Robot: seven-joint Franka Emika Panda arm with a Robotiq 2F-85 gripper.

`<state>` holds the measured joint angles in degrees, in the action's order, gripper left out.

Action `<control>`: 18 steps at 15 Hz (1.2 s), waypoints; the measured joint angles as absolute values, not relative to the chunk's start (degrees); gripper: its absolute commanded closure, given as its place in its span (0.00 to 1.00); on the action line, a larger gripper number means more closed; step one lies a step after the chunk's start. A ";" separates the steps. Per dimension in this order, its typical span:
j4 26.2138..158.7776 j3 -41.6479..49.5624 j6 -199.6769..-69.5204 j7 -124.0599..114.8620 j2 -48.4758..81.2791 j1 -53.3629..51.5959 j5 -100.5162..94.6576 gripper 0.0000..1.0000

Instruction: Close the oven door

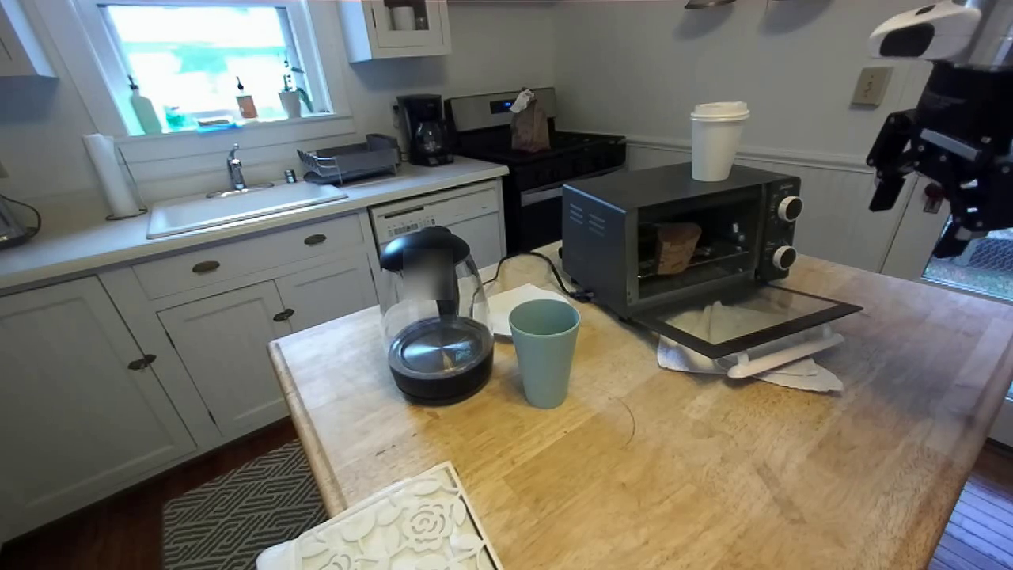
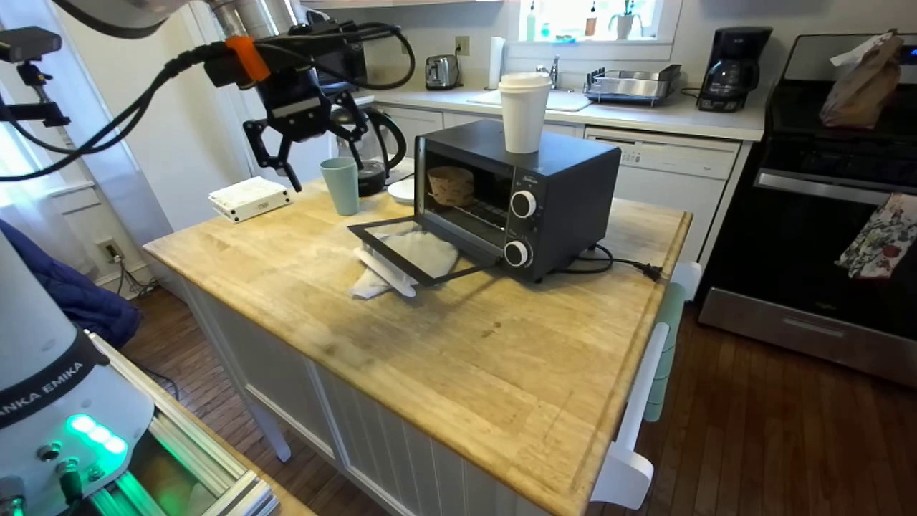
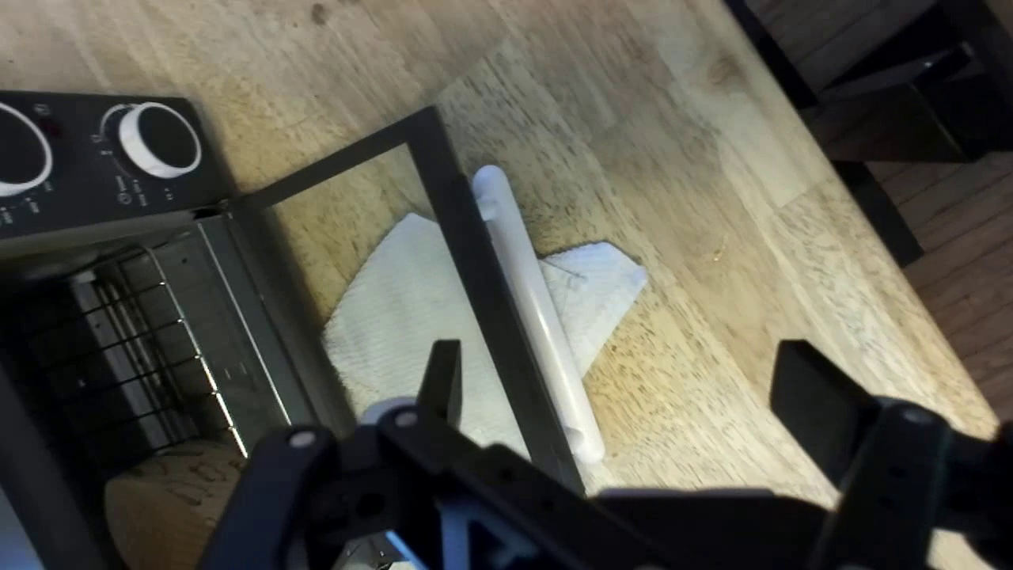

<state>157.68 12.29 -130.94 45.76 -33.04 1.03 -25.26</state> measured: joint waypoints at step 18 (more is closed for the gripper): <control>158.10 7.20 -151.21 41.57 -17.45 4.09 -32.73 0.00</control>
